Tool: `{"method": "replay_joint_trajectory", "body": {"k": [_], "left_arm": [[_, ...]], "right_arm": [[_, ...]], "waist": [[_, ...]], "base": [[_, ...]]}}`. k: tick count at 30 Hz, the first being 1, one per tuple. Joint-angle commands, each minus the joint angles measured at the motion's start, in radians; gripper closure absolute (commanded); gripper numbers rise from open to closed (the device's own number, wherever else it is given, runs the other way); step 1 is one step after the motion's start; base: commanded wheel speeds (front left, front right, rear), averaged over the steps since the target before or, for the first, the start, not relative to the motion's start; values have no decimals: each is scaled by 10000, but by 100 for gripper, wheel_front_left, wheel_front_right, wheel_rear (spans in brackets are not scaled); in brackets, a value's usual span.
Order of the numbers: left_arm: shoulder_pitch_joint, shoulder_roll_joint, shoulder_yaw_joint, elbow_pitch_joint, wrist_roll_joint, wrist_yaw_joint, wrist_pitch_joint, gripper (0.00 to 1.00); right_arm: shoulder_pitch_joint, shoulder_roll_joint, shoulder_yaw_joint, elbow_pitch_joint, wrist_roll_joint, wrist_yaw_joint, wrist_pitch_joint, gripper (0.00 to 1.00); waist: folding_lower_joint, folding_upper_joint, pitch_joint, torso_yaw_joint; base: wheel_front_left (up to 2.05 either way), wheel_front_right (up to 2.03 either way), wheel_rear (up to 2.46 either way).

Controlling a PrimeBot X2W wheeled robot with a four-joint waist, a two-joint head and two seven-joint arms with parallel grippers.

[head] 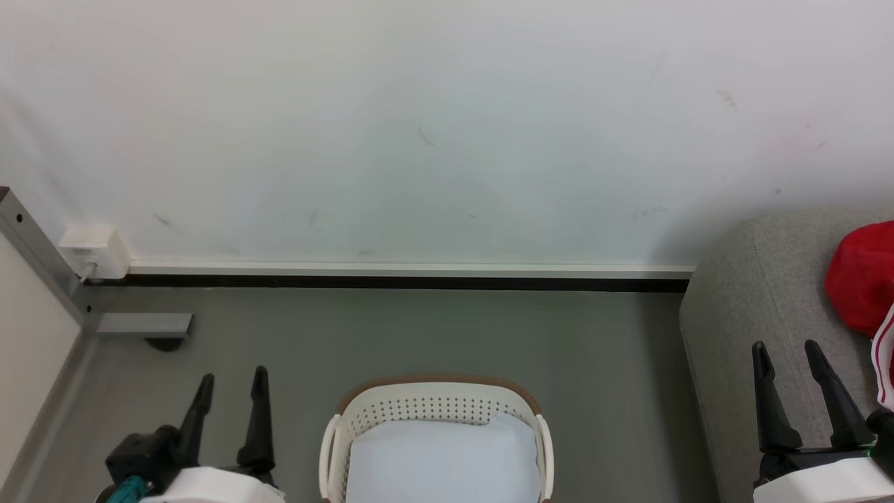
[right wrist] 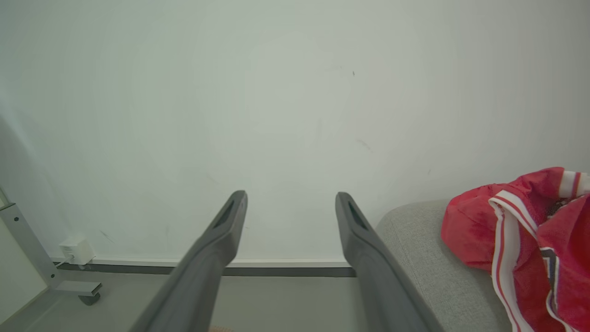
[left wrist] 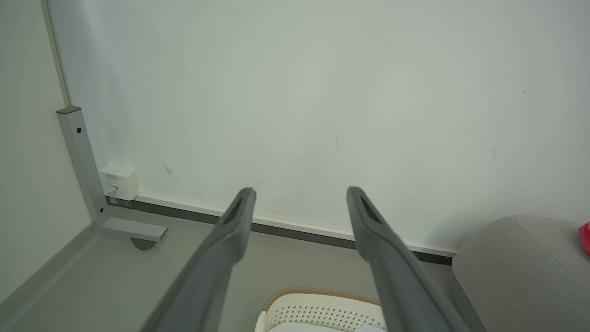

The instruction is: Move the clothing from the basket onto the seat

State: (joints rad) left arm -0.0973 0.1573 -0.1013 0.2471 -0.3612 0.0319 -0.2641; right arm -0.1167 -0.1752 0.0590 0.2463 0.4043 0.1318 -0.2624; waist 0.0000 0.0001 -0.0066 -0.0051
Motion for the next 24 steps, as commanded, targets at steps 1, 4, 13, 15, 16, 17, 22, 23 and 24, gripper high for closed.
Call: {"method": "replay_joint_trajectory", "body": {"k": [1, 4, 13, 15, 16, 17, 22, 23, 24], "left_arm": [[125, -56, 111, -22, 231, -57, -3, 0], [176, -215, 328, -79, 561, -183, -3, 0], [100, -560, 850, -21, 1256, -514, -3, 0], [84, -628, 929, 0, 1361, -596, -3, 0], [77, -659, 973, 15, 1394, -632, -3, 0], [71, -678, 1012, 31, 1441, -667, -3, 0], [36, -803, 1151, 149, 1518, -825, -3, 0], [26, -827, 1173, 167, 1544, -837, -3, 0], [20, -845, 1204, 181, 1577, -877, -3, 0]], "right_arm": [[128, 34, -11, -84, -129, -24, -24, 0], [165, -2, 35, -115, -237, -24, -25, 0], [61, -139, 446, -105, -143, -24, -27, 0], [12, -168, 502, -90, -89, -24, -27, 0], [-8, -180, 510, -89, -88, -24, -27, 0], [-28, -189, 516, -92, -85, -24, -27, 0], [-93, -194, 547, -102, -51, -24, -27, 0], [-104, -187, 553, -101, -50, -24, -27, 0], [-116, -178, 559, -102, -42, -24, -27, 0]], "waist": [[0, -1, 2, 7], [0, -1, 19, -3], [0, -1, -5, -108], [0, -1, -9, -125], [0, -1, -11, -132], [0, -1, -13, -139], [0, -1, -24, -161], [0, -1, -26, -163], [0, -1, -26, -165]], "base": [[0, 0, 0], [0, 0, 0], [0, 0, 0], [0, 0, 0], [0, 0, 0], [0, 0, 0], [0, 0, 0], [0, 0, 0], [0, 0, 0]]}}
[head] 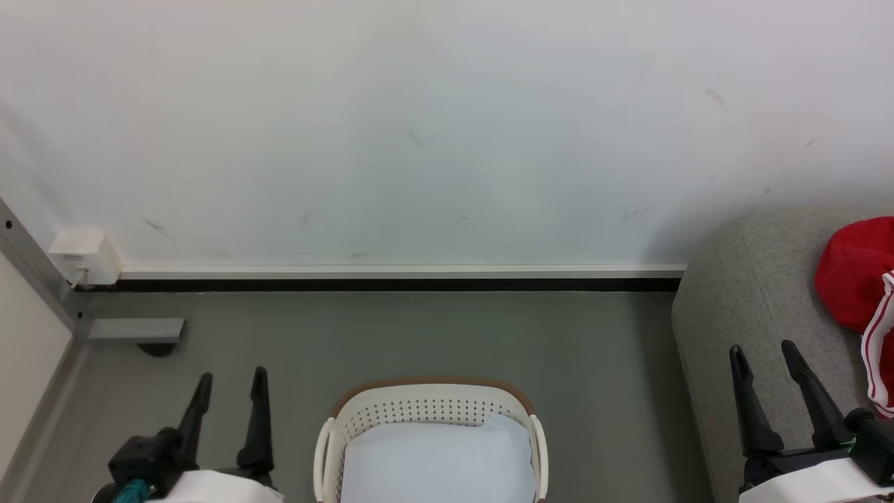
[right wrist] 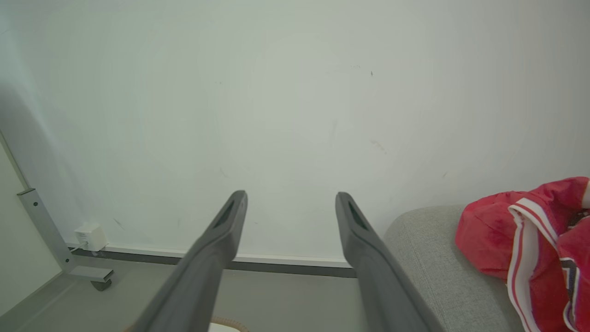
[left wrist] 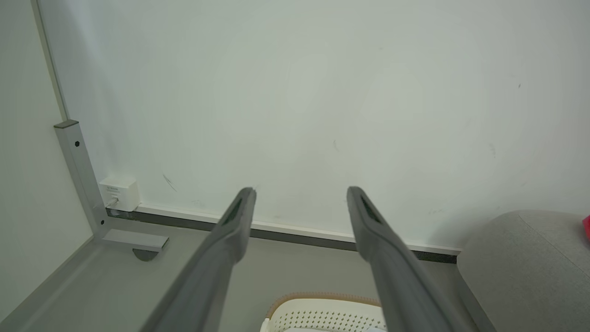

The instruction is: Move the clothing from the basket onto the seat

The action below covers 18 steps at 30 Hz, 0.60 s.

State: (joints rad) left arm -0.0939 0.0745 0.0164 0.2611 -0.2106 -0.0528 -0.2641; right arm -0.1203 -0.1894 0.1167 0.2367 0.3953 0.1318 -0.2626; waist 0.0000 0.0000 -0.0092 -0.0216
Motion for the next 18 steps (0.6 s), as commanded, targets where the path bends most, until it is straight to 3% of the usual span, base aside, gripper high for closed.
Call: {"method": "replay_joint_trajectory", "body": {"k": [1, 18], "left_arm": [[-18, -37, 52, 53, 98, -59, -3, 0], [-20, -175, 282, 177, 388, -280, -3, 0]], "right_arm": [[-93, -25, -10, -3, 43, -24, -26, 0], [-143, -32, 144, 54, 165, -24, -26, 0]], "waist": [[0, 0, -1, 0], [0, 0, -40, -15]], "base": [[0, 0, 0], [0, 0, 0]]}}
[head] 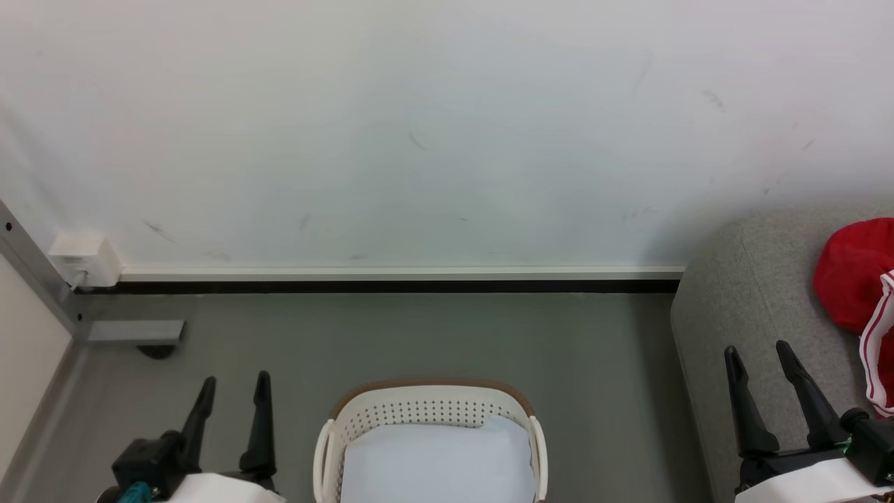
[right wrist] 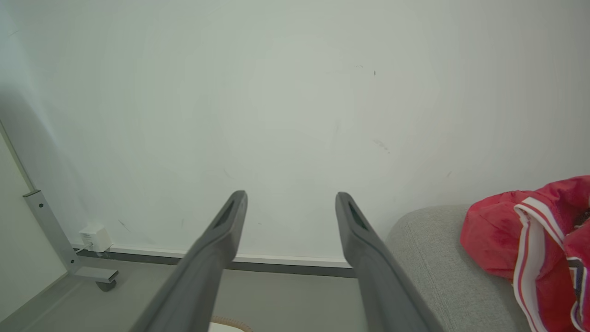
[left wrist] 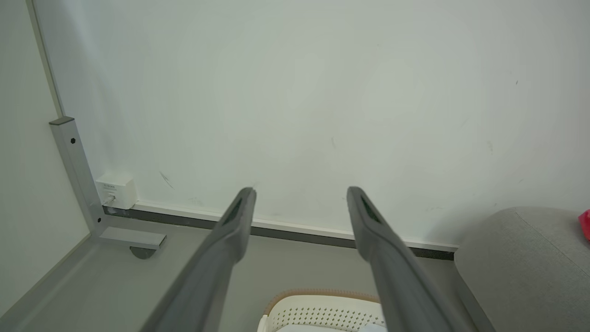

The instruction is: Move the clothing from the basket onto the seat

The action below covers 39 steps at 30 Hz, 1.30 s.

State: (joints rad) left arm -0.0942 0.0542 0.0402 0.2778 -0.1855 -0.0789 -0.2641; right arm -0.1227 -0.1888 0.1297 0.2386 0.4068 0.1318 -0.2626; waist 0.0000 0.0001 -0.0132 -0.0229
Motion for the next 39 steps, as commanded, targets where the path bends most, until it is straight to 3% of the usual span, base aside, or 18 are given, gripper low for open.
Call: {"method": "replay_joint_trajectory", "body": {"k": [1, 3, 4, 8, 39], "left_arm": [[-17, 24, 47, 20, 150, -24, -3, 0], [-21, 14, 57, 42, 179, -49, -3, 0], [6, -17, 29, 52, 2, -10, 0, 100], [152, -94, 4, 322, -22, -10, 8, 100], [3, -64, 297, 62, -5361, -206, 1431, 100]], "right_arm": [[-120, -43, 21, 39, 57, -24, -26, 0], [-122, -52, 35, 41, 81, -24, -26, 0], [14, 4, 21, 29, 25, 0, 2, 100], [219, 93, 58, 268, 34, 0, 32, 100], [159, 560, -883, 165, 4551, -5, 1422, 100]], "waist": [[0, -1, -3, -4], [0, -1, -5, -5], [0, -1, -5, -6], [0, -1, -6, -7], [0, -1, 36, 52]], "base": [[0, 0, 0], [0, 0, 0], [0, 0, 0], [0, 0, 0], [0, 0, 0]]}}
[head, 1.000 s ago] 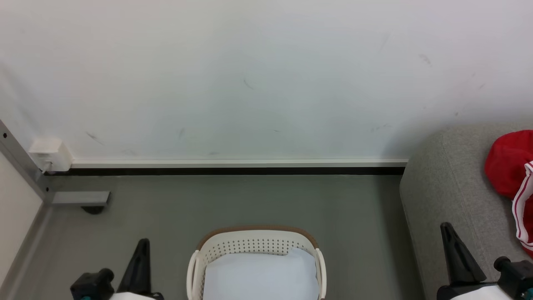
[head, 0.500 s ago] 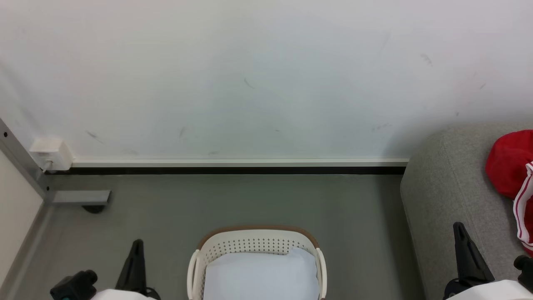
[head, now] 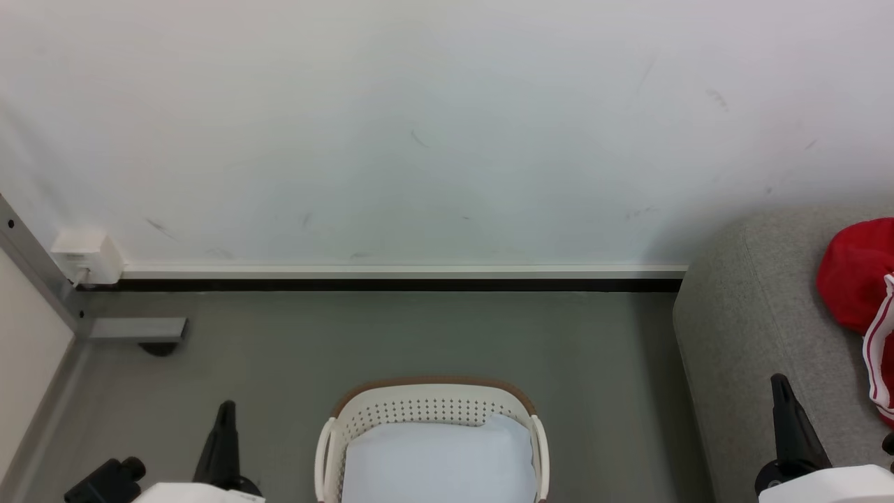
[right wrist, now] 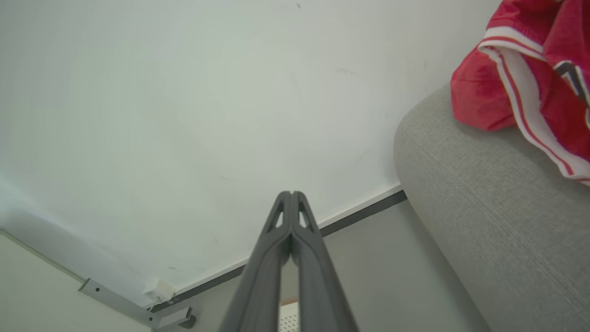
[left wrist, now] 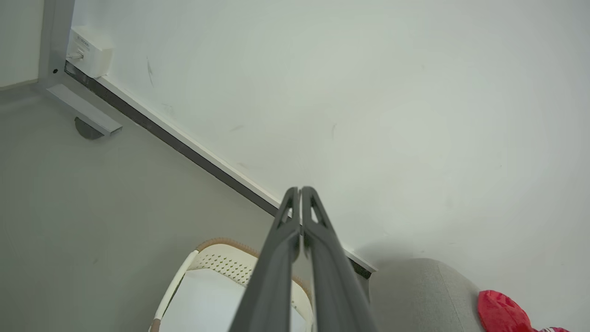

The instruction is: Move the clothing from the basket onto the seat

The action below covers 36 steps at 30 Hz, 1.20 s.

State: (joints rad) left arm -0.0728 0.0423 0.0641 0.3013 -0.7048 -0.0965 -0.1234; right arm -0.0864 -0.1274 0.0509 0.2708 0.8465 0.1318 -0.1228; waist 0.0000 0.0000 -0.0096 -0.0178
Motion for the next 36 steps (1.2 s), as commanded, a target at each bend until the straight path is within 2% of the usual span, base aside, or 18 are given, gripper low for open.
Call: {"method": "replay_joint_trajectory", "body": {"k": [1, 36], "left_arm": [[-215, 56, 65, -181, -308, -34, 62, 100], [-326, 85, 282, -387, -4487, -192, 1174, 100]], "right_arm": [[-206, -41, -122, -160, 273, -5, 67, 100], [-251, 347, -864, -229, 3811, -11, 1171, 100]], "waist": [[0, 0, 1, 2], [0, 0, 48, 68]], "base": [[0, 0, 0], [0, 0, 0]]}}
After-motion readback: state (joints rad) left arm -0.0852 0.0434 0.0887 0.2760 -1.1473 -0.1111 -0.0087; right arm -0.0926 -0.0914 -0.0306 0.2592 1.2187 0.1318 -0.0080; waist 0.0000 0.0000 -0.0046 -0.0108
